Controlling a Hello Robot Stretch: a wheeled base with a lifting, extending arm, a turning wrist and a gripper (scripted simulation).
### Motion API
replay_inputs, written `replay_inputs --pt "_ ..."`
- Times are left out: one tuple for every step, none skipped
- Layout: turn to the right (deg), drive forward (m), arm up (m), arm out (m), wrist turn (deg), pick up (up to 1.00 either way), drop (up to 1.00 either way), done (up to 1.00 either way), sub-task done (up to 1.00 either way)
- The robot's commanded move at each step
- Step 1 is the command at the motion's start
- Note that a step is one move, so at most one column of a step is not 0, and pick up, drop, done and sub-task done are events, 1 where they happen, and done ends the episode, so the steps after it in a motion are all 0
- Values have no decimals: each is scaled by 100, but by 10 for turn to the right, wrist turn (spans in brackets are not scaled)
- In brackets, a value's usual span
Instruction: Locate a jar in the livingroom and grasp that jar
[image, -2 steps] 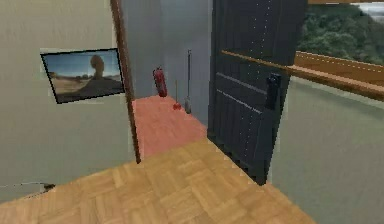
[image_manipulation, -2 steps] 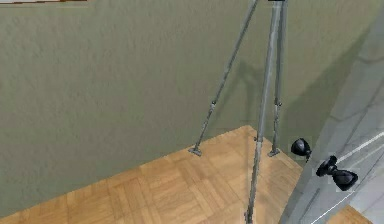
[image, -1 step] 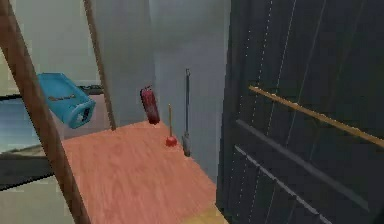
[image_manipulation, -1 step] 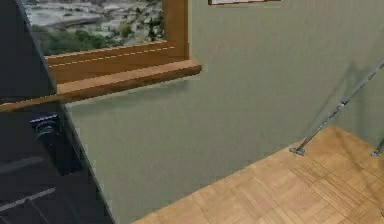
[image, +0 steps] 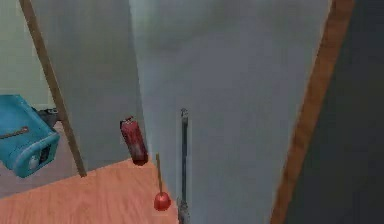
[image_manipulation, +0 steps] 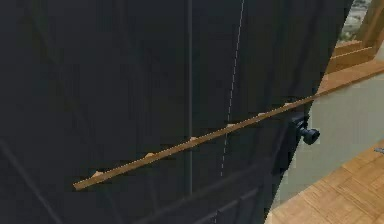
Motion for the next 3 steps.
replay_inputs --pt "-450 0 0 0 0 0 0 0 0" --pt "-450 0 0 0 0 0 0 0 0" --pt "-210 0 0 0 0 0 0 0 0"
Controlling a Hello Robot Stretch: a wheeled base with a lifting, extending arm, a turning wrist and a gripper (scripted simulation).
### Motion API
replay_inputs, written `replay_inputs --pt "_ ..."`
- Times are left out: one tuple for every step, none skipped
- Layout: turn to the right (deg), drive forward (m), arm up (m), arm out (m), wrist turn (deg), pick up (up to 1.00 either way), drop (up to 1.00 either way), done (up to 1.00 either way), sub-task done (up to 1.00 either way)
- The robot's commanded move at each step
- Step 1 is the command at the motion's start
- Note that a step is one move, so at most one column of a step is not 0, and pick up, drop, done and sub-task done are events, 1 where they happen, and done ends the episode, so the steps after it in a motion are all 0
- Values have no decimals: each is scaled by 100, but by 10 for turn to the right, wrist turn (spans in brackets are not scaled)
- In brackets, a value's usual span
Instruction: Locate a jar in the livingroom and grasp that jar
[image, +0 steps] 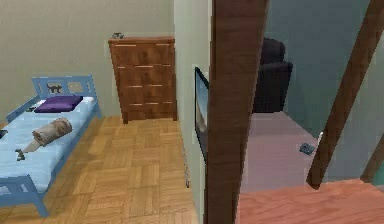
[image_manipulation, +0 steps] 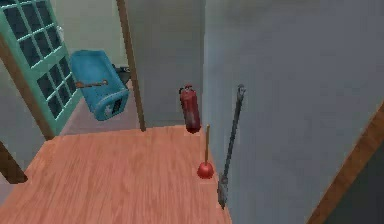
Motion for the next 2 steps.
replay_inputs --pt "0 15 0 0 0 0 0 0 0" --pt "450 0 0 0 0 0 0 0 0"
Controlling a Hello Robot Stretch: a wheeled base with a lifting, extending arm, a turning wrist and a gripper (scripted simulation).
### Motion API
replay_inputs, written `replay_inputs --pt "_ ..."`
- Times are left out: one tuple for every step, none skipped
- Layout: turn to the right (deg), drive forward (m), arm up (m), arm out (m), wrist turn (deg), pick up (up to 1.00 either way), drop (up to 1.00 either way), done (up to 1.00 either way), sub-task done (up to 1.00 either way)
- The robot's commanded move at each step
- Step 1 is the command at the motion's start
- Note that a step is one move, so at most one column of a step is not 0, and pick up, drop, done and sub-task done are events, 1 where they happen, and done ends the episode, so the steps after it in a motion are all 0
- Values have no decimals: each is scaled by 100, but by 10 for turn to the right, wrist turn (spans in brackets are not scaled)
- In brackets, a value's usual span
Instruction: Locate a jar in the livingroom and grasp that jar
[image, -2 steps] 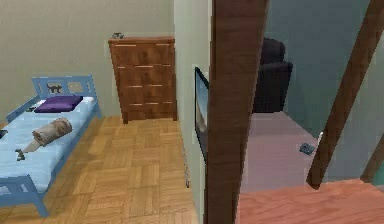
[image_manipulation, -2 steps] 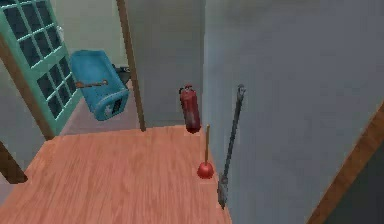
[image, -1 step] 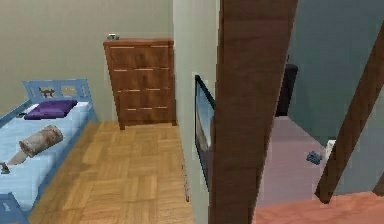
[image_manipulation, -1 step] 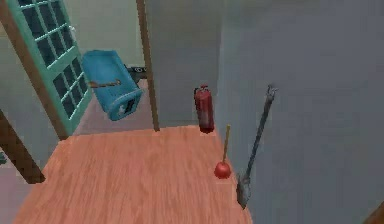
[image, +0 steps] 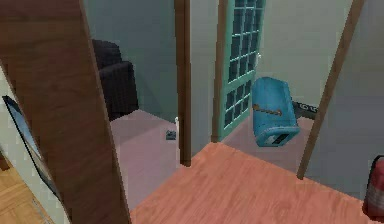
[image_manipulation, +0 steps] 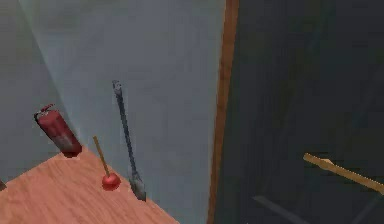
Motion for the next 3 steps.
replay_inputs --pt "180 0 0 0 0 0 0 0 0" --pt "0 45 0 0 0 0 0 0 0" --pt "-330 0 0 0 0 0 0 0 0"
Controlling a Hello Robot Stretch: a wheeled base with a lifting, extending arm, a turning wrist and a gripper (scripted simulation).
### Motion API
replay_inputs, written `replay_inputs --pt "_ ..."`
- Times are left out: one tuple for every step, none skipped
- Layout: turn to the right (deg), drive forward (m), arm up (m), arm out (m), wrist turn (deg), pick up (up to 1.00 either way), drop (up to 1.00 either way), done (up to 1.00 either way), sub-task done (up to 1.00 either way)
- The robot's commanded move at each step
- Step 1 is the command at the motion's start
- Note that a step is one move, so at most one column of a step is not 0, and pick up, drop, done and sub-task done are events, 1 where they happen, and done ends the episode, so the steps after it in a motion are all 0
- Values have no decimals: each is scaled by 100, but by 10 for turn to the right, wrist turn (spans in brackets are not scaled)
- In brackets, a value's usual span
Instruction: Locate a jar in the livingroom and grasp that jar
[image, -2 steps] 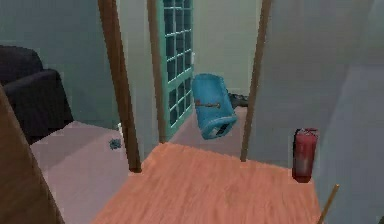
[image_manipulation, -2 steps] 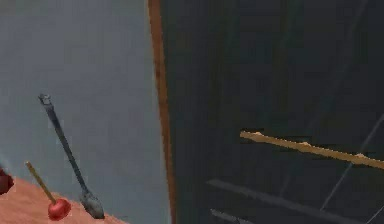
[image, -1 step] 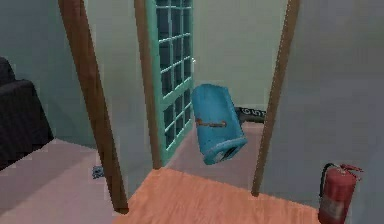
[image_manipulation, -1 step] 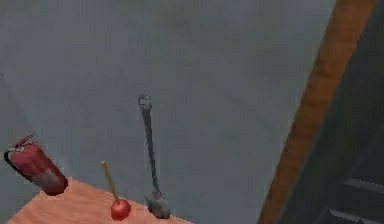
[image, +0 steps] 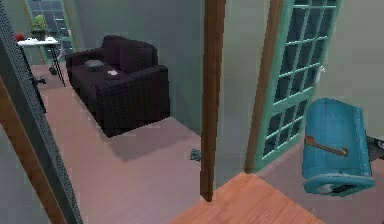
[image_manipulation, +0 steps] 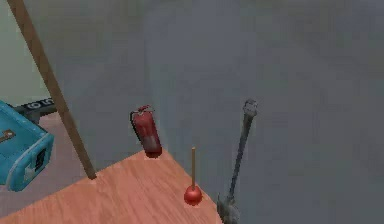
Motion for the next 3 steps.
replay_inputs --pt "0 30 0 0 0 0 0 0 0" --pt "-60 0 0 0 0 0 0 0 0" --pt "0 55 0 0 0 0 0 0 0"
